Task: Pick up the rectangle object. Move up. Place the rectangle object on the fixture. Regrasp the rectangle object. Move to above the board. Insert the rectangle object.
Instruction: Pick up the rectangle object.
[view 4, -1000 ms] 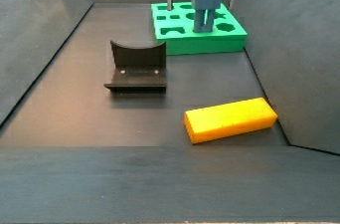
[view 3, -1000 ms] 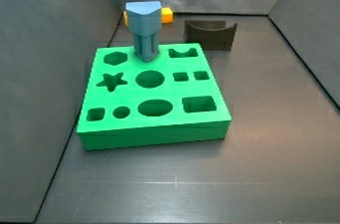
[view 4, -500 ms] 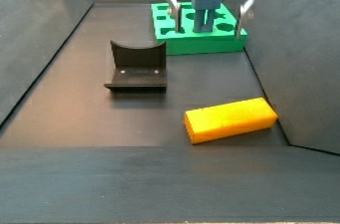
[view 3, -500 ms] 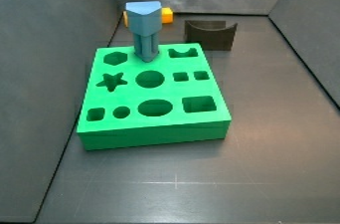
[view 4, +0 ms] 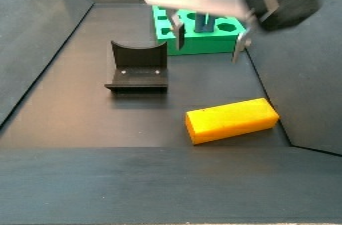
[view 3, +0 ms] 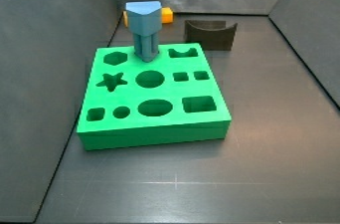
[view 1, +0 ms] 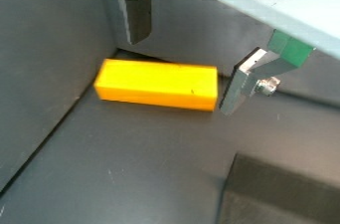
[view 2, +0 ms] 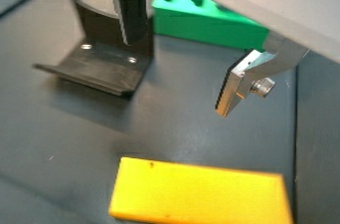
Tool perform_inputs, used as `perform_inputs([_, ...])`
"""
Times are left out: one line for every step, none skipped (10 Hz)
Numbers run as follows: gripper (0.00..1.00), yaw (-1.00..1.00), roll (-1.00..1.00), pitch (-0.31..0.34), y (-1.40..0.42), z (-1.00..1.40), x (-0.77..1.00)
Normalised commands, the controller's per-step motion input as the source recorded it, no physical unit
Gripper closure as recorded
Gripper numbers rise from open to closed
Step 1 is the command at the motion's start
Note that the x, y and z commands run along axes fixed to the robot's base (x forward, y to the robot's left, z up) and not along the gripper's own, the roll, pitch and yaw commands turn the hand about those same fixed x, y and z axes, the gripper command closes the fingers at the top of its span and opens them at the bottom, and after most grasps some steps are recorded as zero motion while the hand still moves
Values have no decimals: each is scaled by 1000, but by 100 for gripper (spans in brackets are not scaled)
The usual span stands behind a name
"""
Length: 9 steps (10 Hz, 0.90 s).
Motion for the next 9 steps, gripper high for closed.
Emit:
perform_inputs([0, -983, 4, 23, 100, -454, 0])
perform_inputs([0, -989, 1, 23, 97, -463, 0])
perform_inputs([0, -751, 13, 44, 294, -474, 0])
perform_inputs([0, 129, -6, 29, 577, 0, -26])
perform_inputs([0, -246, 0, 154, 720, -391, 71])
perform_inputs([0, -509, 0, 161, 537, -531, 54])
perform_inputs([0, -723, 0, 47, 323, -529, 0])
perform_inputs([0, -329, -97, 0, 363, -11, -231])
perform_inputs([0, -11, 129, -81, 0, -497, -157])
